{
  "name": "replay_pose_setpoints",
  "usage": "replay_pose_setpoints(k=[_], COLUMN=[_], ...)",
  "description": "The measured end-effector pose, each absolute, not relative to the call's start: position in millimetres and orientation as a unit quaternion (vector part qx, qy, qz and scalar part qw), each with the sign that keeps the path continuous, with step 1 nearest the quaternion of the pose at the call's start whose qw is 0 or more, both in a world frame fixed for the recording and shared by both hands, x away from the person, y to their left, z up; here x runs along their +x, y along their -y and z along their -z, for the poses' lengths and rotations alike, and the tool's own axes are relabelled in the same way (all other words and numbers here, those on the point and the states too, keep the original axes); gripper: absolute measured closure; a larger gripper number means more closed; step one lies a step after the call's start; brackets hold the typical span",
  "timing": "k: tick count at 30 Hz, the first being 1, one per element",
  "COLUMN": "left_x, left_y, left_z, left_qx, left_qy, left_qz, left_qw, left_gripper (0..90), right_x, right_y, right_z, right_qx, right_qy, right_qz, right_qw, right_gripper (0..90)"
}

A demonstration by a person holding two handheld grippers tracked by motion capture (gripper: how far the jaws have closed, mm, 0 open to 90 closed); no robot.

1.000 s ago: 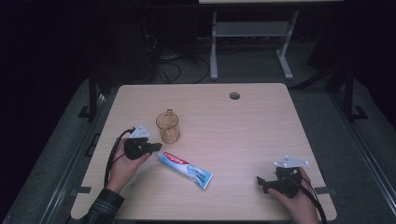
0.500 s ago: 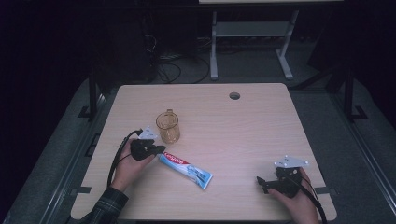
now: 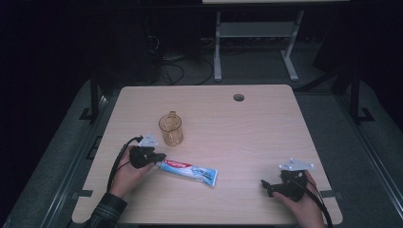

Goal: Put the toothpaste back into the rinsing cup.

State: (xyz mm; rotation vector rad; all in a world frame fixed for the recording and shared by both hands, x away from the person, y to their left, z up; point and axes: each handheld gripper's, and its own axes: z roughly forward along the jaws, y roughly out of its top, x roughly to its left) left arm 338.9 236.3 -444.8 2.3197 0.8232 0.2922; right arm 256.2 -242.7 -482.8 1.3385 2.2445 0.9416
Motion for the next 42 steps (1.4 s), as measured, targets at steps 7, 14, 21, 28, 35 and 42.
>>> replay_pose_setpoints(k=[7, 14, 21, 28, 35, 42], left_x=[329.4, 316.7, 301.6, 289.3, 277.3, 267.2], left_y=[-241.1, -244.8, -247.1, -248.3, -245.1, -239.4], left_z=[445.0, 445.7, 446.2, 445.0, 445.1, 445.5], left_qx=[0.887, 0.891, 0.89, 0.888, 0.888, 0.891], left_qy=[-0.311, -0.307, -0.305, -0.304, -0.299, -0.292], left_qz=[-0.102, -0.093, -0.084, -0.079, -0.069, -0.061], left_qw=[0.325, 0.321, 0.328, 0.336, 0.341, 0.343], left_gripper=[90.0, 90.0, 90.0, 90.0, 90.0, 90.0], right_x=[256.2, 256.2, 256.2, 256.2, 256.1, 256.2], right_y=[242.7, 242.7, 242.7, 242.7, 242.7, 242.7], right_z=[482.8, 482.8, 482.8, 482.8, 482.8, 482.7], right_qx=[0.474, 0.474, 0.474, 0.474, 0.474, 0.474], right_qy=[-0.795, -0.795, -0.795, -0.795, -0.795, -0.795], right_qz=[-0.333, -0.333, -0.333, -0.333, -0.333, -0.333], right_qw=[0.181, 0.181, 0.181, 0.181, 0.181, 0.181], right_gripper=[1.6, 1.6, 1.6, 1.6, 1.6, 1.6])
